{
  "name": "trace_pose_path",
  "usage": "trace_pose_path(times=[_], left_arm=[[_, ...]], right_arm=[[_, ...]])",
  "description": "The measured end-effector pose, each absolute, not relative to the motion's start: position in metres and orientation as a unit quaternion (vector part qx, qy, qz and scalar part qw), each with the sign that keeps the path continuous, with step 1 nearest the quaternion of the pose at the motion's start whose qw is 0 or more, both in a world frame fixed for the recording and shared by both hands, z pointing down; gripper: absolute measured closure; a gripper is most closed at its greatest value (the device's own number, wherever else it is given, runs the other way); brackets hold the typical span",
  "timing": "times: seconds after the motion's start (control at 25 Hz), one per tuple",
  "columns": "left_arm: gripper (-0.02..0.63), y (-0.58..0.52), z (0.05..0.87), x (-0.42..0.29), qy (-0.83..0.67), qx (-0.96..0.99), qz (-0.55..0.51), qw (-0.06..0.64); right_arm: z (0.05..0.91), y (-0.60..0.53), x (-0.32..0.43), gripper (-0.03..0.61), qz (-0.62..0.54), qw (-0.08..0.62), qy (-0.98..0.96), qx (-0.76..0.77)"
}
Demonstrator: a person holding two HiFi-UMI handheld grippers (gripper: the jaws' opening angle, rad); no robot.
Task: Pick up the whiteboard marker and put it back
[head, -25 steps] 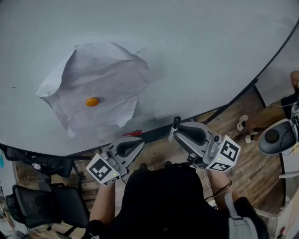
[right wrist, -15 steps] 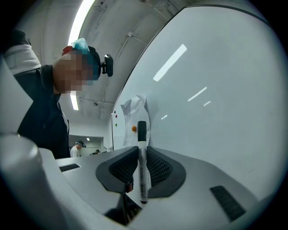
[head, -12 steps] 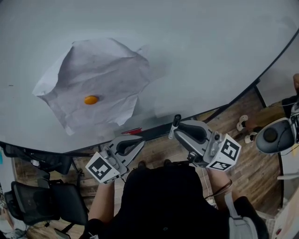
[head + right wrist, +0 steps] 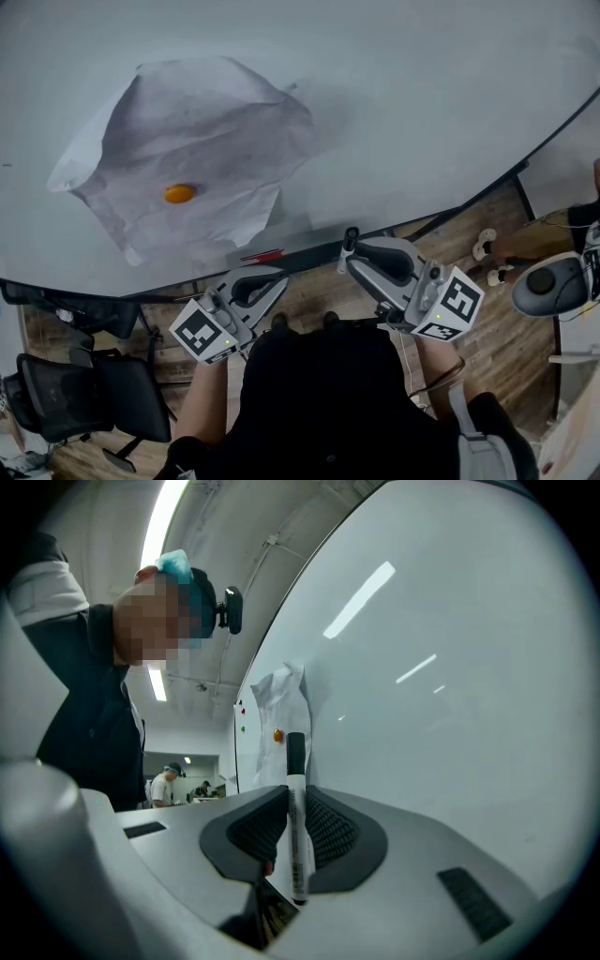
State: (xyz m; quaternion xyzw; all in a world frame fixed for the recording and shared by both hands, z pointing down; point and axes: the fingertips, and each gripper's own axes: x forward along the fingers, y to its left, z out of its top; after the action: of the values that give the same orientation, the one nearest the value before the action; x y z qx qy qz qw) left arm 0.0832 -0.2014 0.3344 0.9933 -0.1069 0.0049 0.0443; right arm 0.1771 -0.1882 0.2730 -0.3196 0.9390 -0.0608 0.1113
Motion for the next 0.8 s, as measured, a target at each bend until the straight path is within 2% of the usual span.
trace_pose_path(times=[0.28, 0.6, 0.8], left_arm=[[0.601, -0.204, 0.345, 0.08, -0.116, 0.991, 0.004, 0.061], [0.601, -0.207, 0.356, 0.07, -0.135, 0.988, 0.004, 0.071], [0.601, -0.206, 0.367, 0.059, -0.153, 0.984, 0.003, 0.087]], right_arm=[[0.3, -0.198, 0.164, 0.508, 0.009, -0.003, 0.943, -0.333], [0.329, -0.214, 0.137, 0.509, 0.061, -0.074, 0.938, -0.333], [0.379, -0.216, 0.132, 0.508, 0.081, -0.209, 0.922, -0.316]])
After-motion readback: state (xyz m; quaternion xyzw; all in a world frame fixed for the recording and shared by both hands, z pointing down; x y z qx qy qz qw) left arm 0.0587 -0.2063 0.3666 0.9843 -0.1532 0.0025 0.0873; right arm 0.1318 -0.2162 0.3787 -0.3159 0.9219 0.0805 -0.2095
